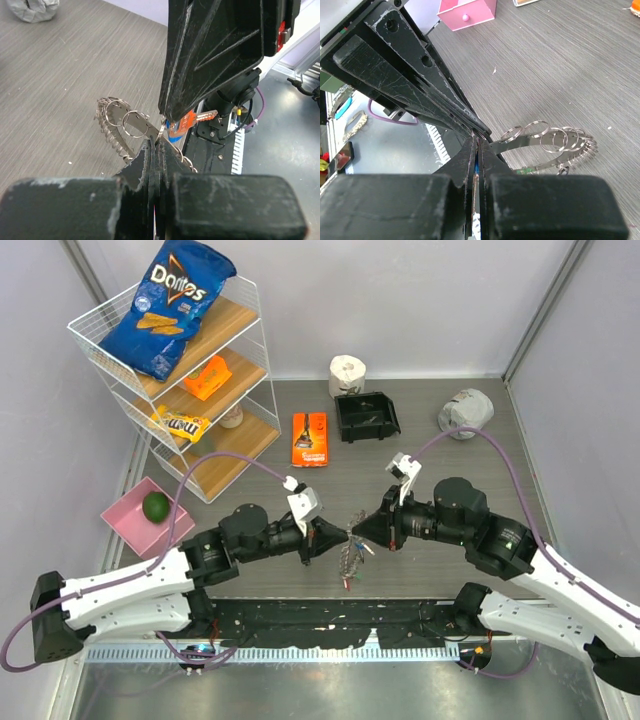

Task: Remove the keys from the keyring
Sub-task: Remove the key from the keyring.

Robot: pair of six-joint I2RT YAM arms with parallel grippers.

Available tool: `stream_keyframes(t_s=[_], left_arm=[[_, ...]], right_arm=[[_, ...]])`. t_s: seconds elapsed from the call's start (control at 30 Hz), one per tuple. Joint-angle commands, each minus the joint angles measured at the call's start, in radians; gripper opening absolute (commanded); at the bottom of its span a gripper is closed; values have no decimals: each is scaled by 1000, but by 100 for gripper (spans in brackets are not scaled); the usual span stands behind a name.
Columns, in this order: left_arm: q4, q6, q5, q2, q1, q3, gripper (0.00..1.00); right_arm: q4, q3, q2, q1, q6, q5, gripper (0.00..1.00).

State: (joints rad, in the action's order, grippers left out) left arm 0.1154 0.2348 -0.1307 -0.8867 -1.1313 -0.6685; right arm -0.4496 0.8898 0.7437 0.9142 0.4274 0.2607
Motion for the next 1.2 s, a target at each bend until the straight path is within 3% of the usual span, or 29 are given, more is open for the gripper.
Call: stream_keyframes(t_s=[0.0, 0.43, 1.0, 1.17], left_arm=[[-63, 11, 28, -37, 7, -94, 0], [-255, 0, -43, -170, 8, -229, 0], [-223, 11, -219, -225, 16, -263, 0], [-154, 79, -299, -215, 70, -220, 0]], right_arm=[[57, 24, 17, 26, -16, 32, 5], [49, 34, 63, 46, -44, 15, 5], [72, 2, 72, 60, -67, 8, 5], [98, -18, 65, 61, -68, 23, 5]])
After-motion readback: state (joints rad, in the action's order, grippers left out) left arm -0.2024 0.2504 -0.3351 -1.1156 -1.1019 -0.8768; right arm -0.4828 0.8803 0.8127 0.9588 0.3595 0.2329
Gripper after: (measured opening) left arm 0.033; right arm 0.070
